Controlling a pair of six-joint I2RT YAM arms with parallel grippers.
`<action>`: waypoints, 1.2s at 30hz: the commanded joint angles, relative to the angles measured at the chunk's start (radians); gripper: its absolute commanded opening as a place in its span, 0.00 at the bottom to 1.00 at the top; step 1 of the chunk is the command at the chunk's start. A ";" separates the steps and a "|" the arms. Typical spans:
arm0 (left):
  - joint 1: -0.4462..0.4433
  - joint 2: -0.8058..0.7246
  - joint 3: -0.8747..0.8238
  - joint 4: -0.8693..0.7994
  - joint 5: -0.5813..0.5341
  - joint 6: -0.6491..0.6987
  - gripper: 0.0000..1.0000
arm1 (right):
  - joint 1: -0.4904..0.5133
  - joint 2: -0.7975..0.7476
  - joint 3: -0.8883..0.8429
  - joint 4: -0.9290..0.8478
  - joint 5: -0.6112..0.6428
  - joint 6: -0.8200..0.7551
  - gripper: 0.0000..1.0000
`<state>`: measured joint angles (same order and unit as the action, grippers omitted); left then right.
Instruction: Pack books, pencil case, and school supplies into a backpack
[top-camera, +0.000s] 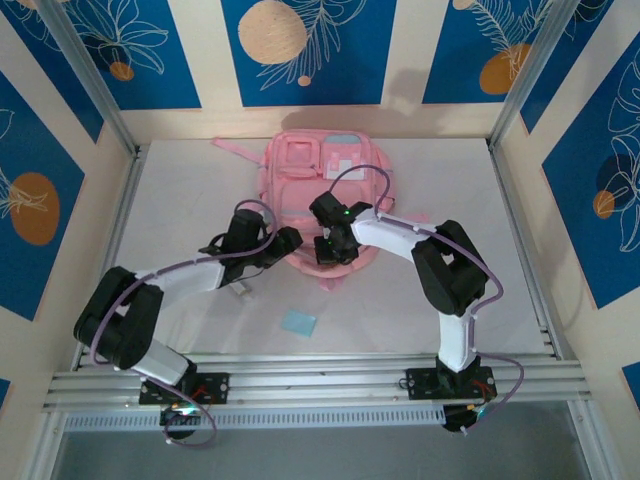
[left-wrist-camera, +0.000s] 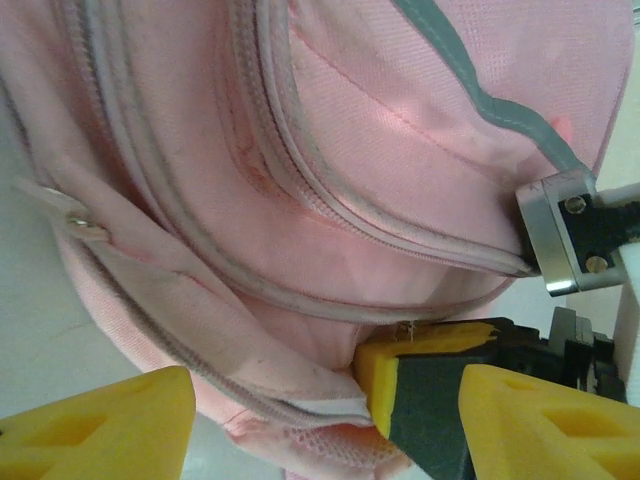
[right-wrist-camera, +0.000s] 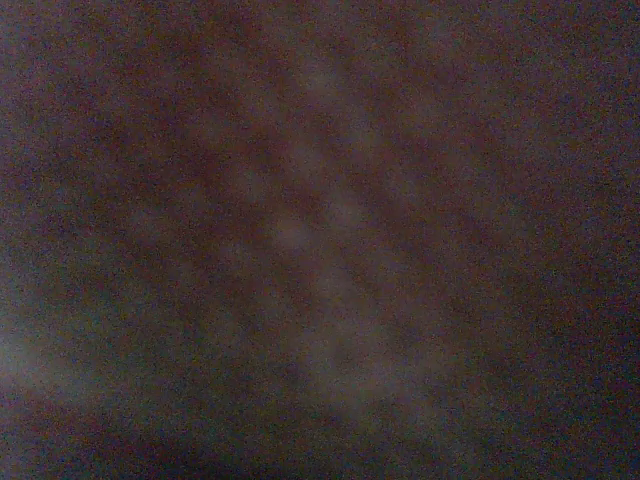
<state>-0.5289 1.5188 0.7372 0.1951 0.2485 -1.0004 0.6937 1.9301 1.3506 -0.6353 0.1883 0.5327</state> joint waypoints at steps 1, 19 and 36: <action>-0.018 0.047 -0.017 0.089 -0.032 -0.065 0.70 | 0.011 -0.015 -0.046 0.001 -0.032 0.033 0.00; 0.004 0.209 -0.043 0.173 0.002 -0.026 0.00 | -0.071 -0.172 -0.145 -0.202 -0.032 -0.337 0.00; 0.050 0.102 -0.027 -0.022 0.034 0.134 0.00 | -0.431 -0.263 -0.170 0.064 0.100 -0.908 0.00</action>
<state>-0.5079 1.6466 0.7143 0.2951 0.2977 -0.9234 0.3351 1.6901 1.1698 -0.6159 0.1947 -0.2173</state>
